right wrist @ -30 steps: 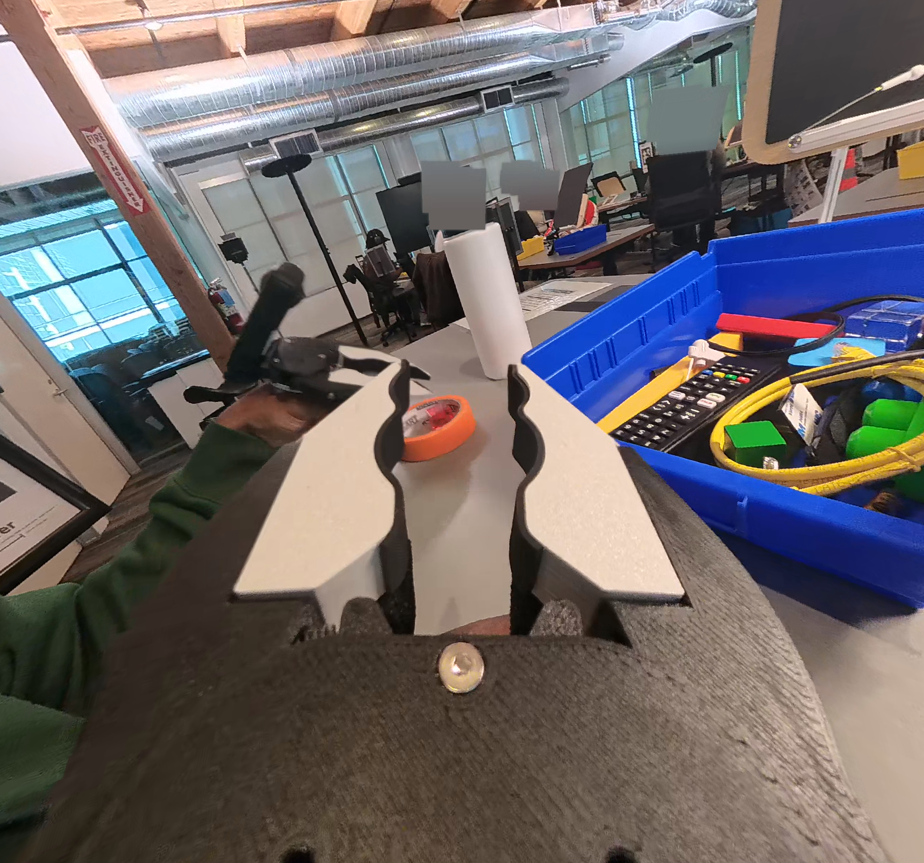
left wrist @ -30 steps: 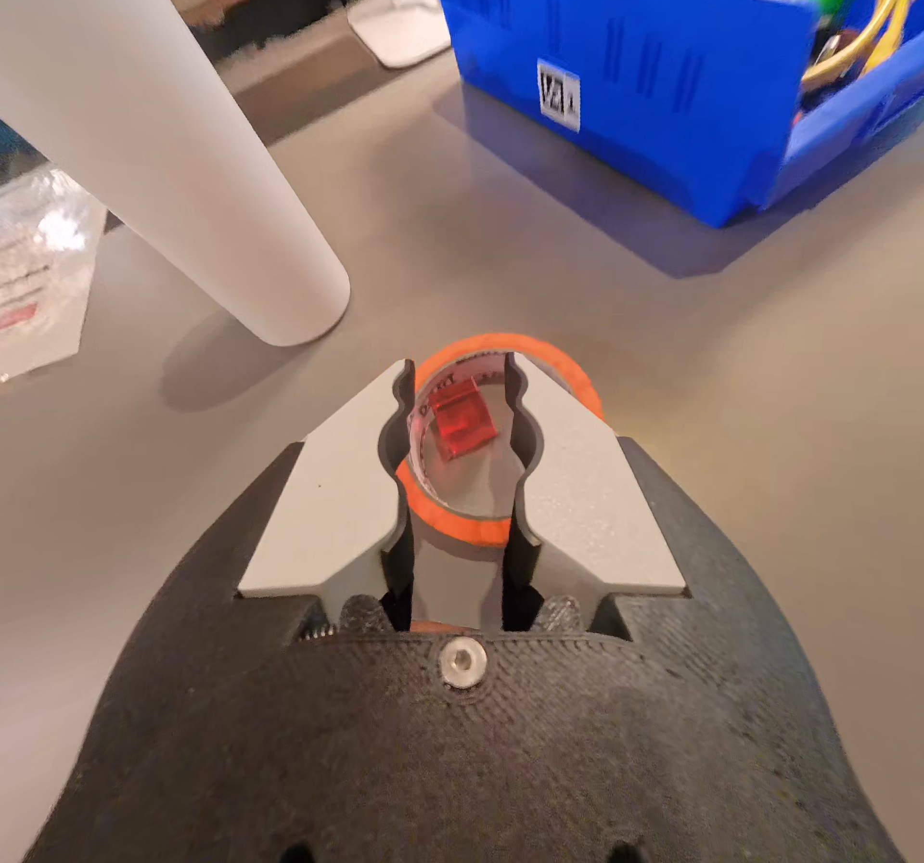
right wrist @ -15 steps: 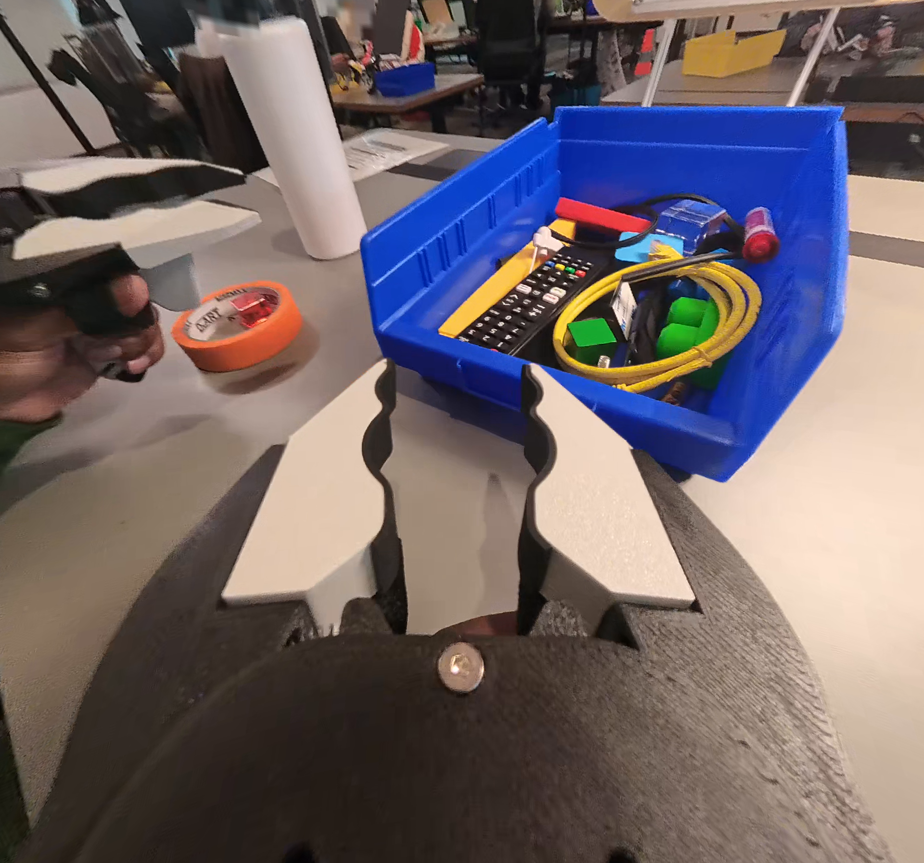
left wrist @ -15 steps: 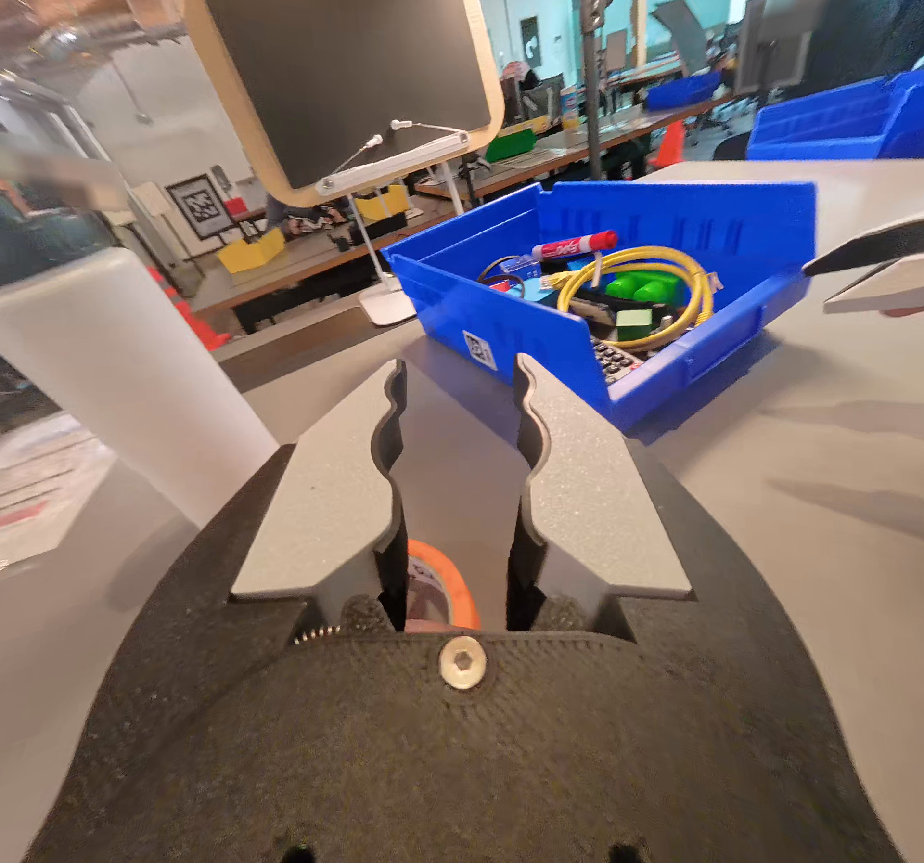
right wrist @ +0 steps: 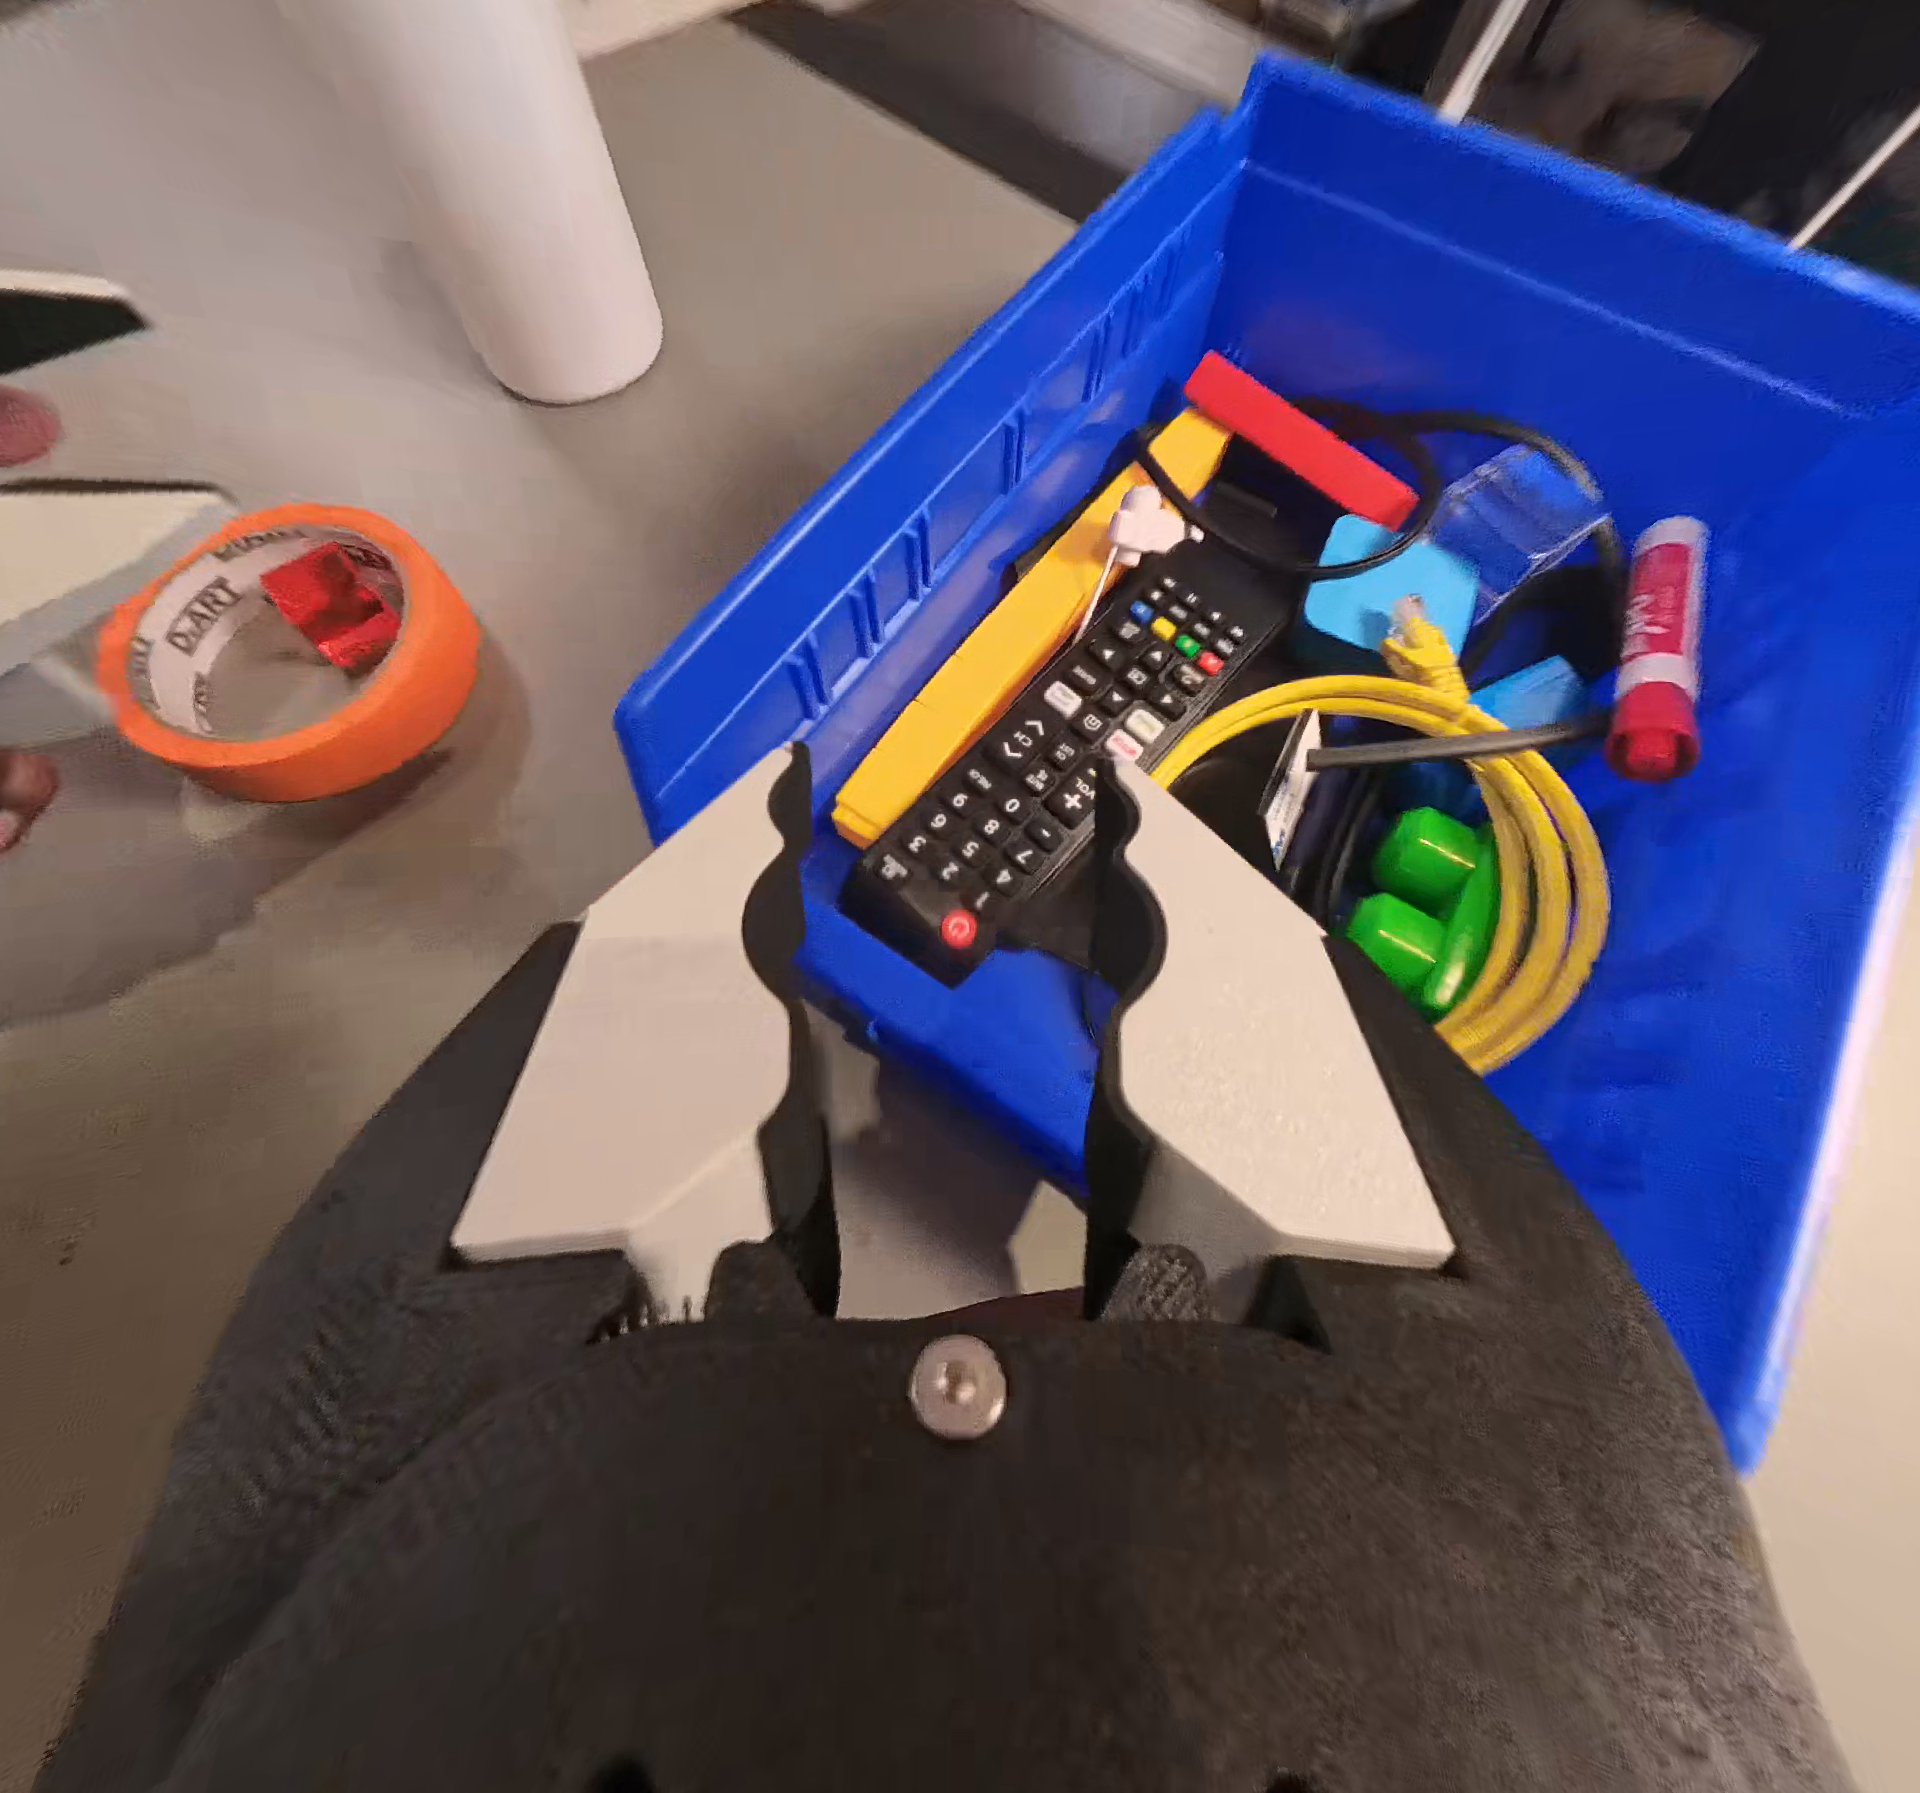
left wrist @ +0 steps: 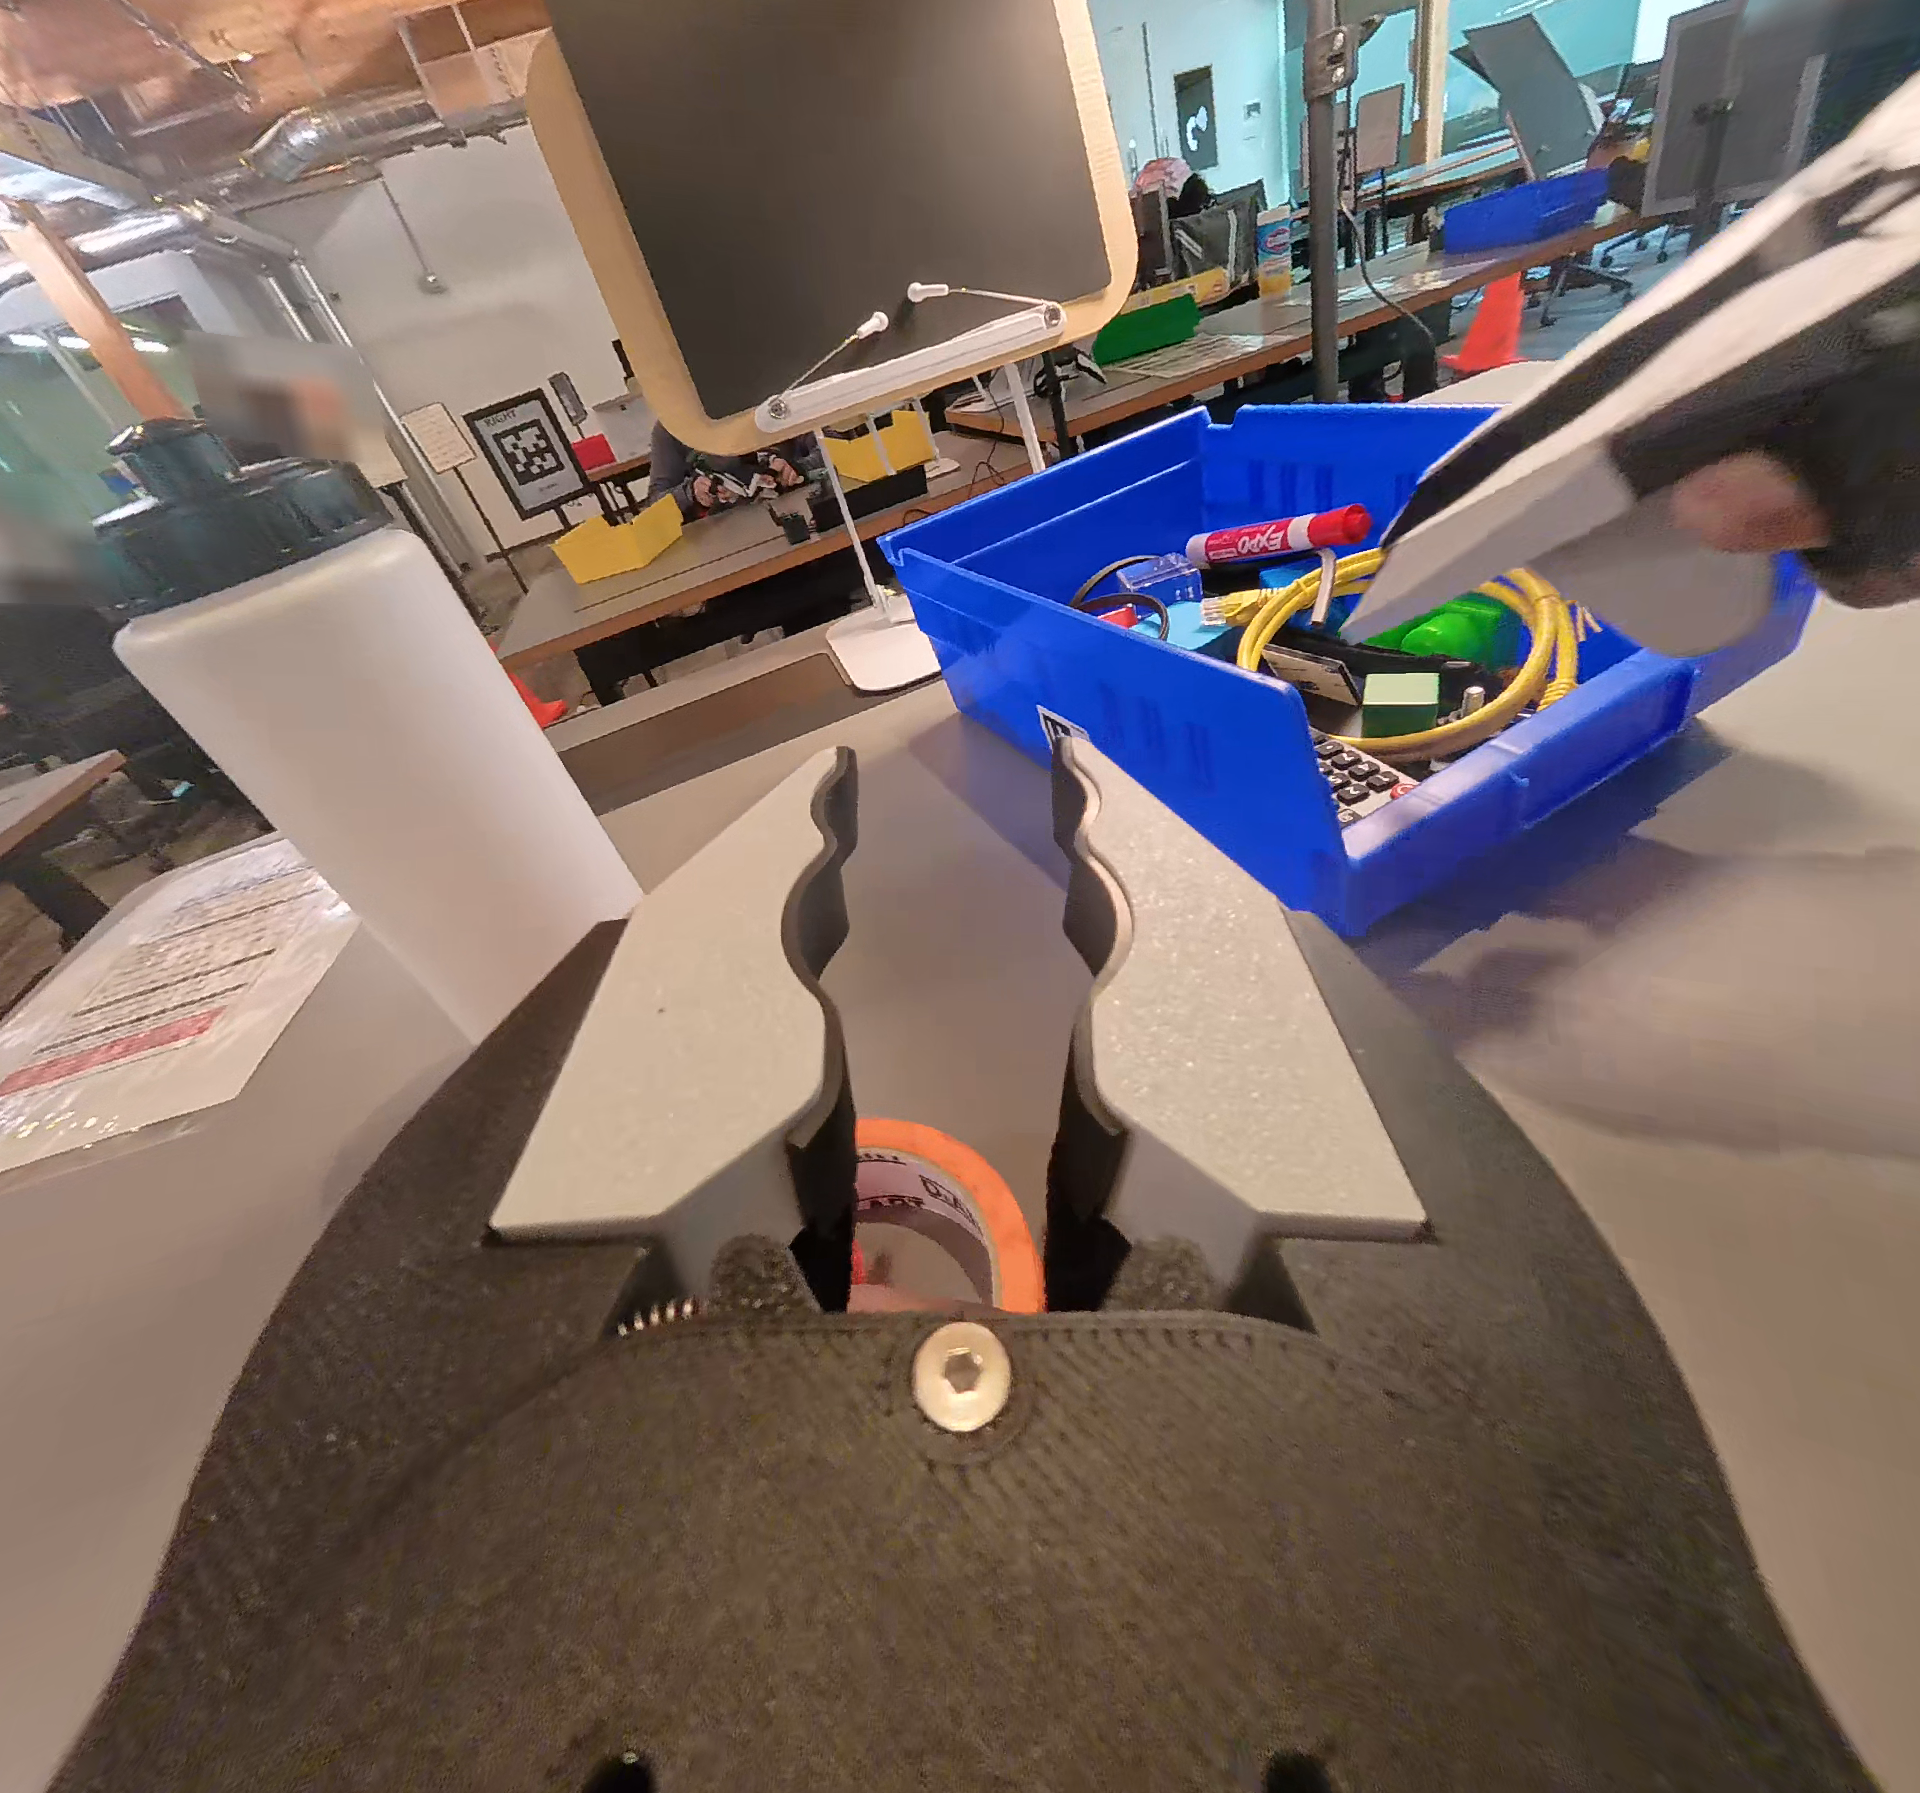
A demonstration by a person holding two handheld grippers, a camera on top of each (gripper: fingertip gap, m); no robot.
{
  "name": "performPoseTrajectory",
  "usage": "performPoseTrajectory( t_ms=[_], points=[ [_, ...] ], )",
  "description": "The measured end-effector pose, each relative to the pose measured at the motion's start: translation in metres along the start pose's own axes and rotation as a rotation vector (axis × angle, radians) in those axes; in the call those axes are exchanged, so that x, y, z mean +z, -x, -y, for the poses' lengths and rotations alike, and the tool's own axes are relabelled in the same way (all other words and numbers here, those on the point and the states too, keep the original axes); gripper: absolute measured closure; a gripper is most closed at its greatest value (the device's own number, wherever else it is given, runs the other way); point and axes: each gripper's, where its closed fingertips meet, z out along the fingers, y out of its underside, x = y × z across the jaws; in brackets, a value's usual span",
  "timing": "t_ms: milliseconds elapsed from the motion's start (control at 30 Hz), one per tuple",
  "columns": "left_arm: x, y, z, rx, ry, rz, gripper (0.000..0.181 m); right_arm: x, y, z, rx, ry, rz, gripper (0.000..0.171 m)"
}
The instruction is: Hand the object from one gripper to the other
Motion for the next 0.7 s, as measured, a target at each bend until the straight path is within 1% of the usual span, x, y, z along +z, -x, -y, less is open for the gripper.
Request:
performPoseTrajectory(
  t_ms=[100, 200, 333, 433, 533, 600, 633, 700],
  points=[
    [0.0, 0.001, 0.001, 0.02, -0.003, 0.012, 0.145, 0.023, -0.003, -0.001, 0.009, 0.133, 0.031, 0.105],
    [0.0, 0.001, 0.002, 0.044, -0.004, 0.022, 0.145, 0.036, -0.021, -0.007, -0.053, 0.235, -0.057, 0.105],
    [-0.001, 0.0, 0.005, 0.073, -0.02, 0.033, 0.146, 0.05, -0.022, -0.03, -0.047, 0.36, -0.017, 0.106],
    [-0.003, 0.0, 0.008, 0.085, -0.036, 0.04, 0.148, 0.056, -0.023, -0.045, -0.028, 0.411, 0.004, 0.103],
    [-0.003, 0.0, 0.008, 0.086, -0.035, 0.04, 0.148, 0.058, -0.024, -0.046, 0.013, 0.413, 0.035, 0.104],
    [-0.003, 0.0, 0.008, 0.087, -0.035, 0.043, 0.148, 0.061, -0.032, -0.047, 0.028, 0.422, 0.015, 0.105],
    [-0.003, 0.0, 0.008, 0.087, -0.035, 0.043, 0.148, 0.064, -0.038, -0.051, 0.036, 0.437, -0.004, 0.102],
    [-0.003, 0.0, 0.008, 0.088, -0.035, 0.046, 0.148, 0.073, -0.047, -0.06, 0.042, 0.464, -0.03, 0.106]
  ],
)
